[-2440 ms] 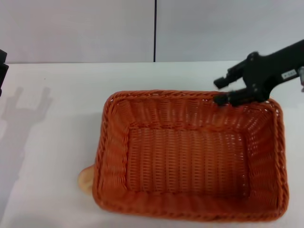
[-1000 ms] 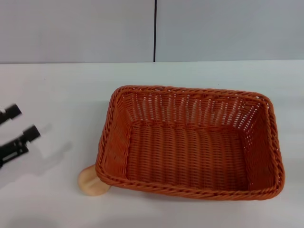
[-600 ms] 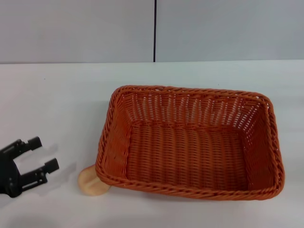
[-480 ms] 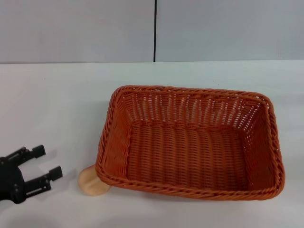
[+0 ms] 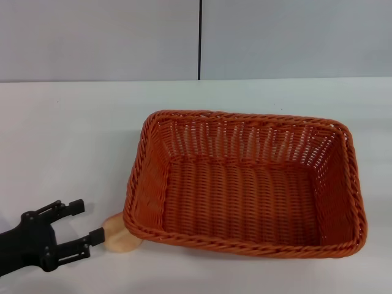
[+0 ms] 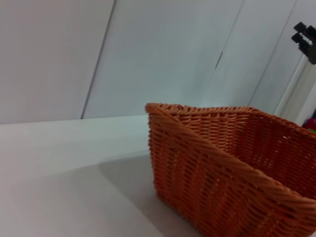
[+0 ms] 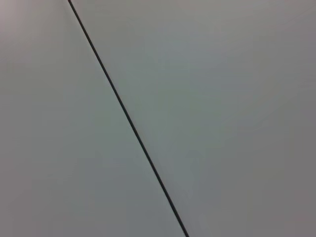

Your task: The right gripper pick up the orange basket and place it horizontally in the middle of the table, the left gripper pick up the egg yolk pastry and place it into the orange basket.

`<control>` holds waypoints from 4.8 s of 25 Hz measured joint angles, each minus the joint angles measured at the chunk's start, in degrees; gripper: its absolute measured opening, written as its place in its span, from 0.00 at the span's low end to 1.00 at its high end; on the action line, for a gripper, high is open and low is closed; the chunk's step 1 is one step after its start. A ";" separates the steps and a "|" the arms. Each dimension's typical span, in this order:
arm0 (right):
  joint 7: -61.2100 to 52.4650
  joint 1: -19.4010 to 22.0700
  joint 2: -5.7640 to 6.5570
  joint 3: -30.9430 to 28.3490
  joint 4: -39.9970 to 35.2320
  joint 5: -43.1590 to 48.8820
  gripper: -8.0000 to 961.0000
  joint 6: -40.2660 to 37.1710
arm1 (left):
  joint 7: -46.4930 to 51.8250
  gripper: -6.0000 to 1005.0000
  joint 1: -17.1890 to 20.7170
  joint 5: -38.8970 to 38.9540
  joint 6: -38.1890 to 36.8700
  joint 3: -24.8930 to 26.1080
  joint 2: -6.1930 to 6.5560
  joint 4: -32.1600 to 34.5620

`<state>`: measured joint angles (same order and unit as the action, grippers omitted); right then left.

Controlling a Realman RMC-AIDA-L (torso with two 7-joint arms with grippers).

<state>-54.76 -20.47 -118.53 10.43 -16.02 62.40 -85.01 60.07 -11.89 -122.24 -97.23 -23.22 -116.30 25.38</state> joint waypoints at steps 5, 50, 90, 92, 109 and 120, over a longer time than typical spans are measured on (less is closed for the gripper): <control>0.11 -0.41 0.10 0.00 -0.24 0.00 0.52 1.13 | -0.07 0.84 -0.82 -0.02 0.54 -0.78 -1.05 -0.02; 1.68 -1.59 0.34 0.02 0.12 0.01 0.52 6.18 | -0.49 0.15 -3.10 0.86 1.62 15.78 -0.21 -1.74; 2.02 -2.31 0.06 0.98 3.56 1.12 0.52 7.86 | -8.73 0.72 -15.69 12.77 -3.04 15.58 -2.15 -19.25; 2.73 -2.15 0.06 1.02 3.56 1.51 0.52 7.97 | -11.38 0.75 -14.74 16.14 -2.58 15.74 -2.12 -20.60; 11.97 1.74 -0.21 -2.96 3.37 1.04 0.52 0.99 | -18.70 0.77 -6.87 22.20 -0.99 36.31 -2.20 -23.08; 12.02 3.19 -0.35 -7.45 3.59 0.97 0.52 0.41 | -24.66 0.77 -5.75 22.23 0.84 39.40 -2.23 -26.93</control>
<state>-42.74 -17.28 -118.88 2.98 -12.43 63.36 -84.60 35.41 -17.64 -100.01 -96.39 16.18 -118.53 -1.55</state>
